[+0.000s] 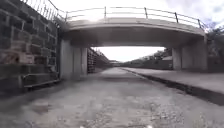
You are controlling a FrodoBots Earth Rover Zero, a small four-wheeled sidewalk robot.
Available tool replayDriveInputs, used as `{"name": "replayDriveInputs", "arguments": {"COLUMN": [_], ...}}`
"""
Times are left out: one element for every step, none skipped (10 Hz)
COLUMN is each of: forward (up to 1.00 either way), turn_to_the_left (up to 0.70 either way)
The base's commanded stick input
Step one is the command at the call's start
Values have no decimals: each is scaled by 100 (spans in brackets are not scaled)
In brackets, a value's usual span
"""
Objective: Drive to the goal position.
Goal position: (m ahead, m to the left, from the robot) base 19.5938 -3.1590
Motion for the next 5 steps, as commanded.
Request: {"name": "replayDriveInputs", "arguments": {"forward": [100, 100, 100, 100, 100], "turn_to_the_left": [0, 0, 0, 0, 0]}}
